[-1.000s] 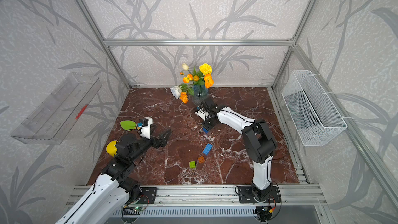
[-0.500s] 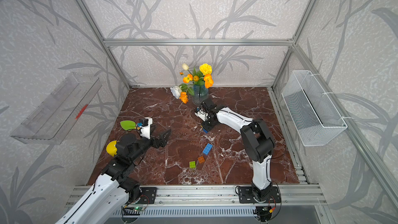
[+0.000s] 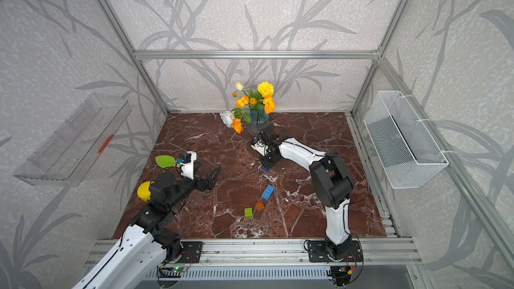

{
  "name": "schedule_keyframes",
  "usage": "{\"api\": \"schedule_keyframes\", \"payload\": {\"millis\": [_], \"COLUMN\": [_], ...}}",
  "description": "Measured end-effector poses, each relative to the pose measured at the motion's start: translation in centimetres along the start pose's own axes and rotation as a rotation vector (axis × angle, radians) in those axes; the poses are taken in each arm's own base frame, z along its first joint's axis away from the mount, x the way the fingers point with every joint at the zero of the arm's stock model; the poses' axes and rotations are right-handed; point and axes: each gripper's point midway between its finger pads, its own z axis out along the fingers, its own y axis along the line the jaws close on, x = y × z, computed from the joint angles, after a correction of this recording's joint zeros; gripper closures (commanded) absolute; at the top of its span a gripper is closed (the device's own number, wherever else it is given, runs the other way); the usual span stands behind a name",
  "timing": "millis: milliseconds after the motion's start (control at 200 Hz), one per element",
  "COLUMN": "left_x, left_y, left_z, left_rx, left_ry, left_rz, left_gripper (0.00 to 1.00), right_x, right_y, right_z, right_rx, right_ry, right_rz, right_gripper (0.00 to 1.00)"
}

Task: Assemble the letter f with lego
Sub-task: Assemble the lego brick with the lego brick.

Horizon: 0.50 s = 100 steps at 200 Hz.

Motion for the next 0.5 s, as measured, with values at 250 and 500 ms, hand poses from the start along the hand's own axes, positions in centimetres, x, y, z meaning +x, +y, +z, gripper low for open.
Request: {"api": "schedule_keyframes", "payload": {"millis": [250, 500], "left_x": [0.01, -0.06], "left_y": [0.00, -0.02], "left_z": [-0.03, -0.07], "left_rx": [0.000, 0.001], "left_ry": [-0.001, -0.004], "left_rz": [0.000, 0.000], "left_gripper": [0.01, 0.01], "right_x": [0.04, 0.02], "right_y": [0.00, 0.00], "right_z": [0.05, 0.04], "right_rx": [0.000, 0.001], "right_ry": [-0.001, -0.006], "right_rz": [0.011, 0.029], "right_gripper": [0.84, 0.84]}}
